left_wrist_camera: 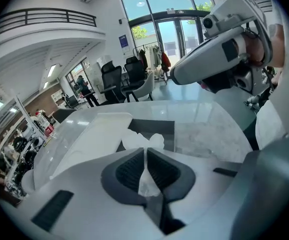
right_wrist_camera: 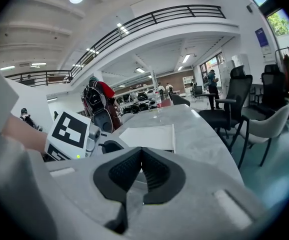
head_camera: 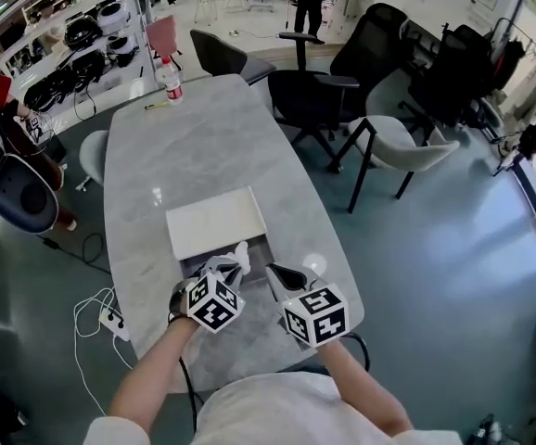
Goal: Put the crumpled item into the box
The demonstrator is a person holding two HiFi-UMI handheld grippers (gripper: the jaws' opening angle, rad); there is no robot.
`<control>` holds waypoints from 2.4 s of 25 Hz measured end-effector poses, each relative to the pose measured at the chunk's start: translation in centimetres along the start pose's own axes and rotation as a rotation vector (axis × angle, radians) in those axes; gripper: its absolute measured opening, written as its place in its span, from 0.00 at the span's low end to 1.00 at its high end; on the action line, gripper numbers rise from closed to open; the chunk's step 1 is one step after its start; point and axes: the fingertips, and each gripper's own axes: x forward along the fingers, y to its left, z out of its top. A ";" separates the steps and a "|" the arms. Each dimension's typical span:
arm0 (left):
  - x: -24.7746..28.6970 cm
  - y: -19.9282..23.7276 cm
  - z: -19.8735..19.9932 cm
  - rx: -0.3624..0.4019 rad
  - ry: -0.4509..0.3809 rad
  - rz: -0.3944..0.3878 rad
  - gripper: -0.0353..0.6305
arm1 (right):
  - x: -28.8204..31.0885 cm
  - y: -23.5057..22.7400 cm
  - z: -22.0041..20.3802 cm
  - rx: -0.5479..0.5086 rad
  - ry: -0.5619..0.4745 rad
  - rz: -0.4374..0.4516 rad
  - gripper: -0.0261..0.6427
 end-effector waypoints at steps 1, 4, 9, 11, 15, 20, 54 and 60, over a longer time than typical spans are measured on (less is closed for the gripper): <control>0.3 0.0 -0.1 0.008 0.007 -0.007 0.09 | -0.1 -0.3 -0.1 0.004 0.001 -0.008 0.04; 1.1 0.0 -0.4 0.029 0.026 -0.025 0.09 | -0.3 -0.9 -0.3 0.017 0.003 -0.029 0.04; 2.0 -0.4 -1.0 0.051 0.052 -0.051 0.09 | -0.5 -1.5 -0.7 0.037 0.007 -0.052 0.04; 2.2 -0.4 -1.3 0.052 0.061 -0.055 0.09 | -0.6 -1.5 -0.9 0.043 0.009 -0.057 0.04; 2.7 -0.2 -1.8 0.051 0.076 -0.050 0.09 | -0.5 -1.8 -1.6 0.053 0.015 -0.062 0.04; 3.2 -0.3 -2.2 0.050 0.081 -0.069 0.09 | -0.4 -2.1 -2.0 0.066 0.020 -0.070 0.04; -2.0 0.0 -2.6 -0.198 0.037 0.078 0.17 | -2.7 0.3 -2.0 -0.018 0.027 0.056 0.04; -5.3 -0.4 -2.7 -0.324 -0.018 0.176 0.17 | -3.3 1.8 -1.9 -0.058 0.033 0.124 0.04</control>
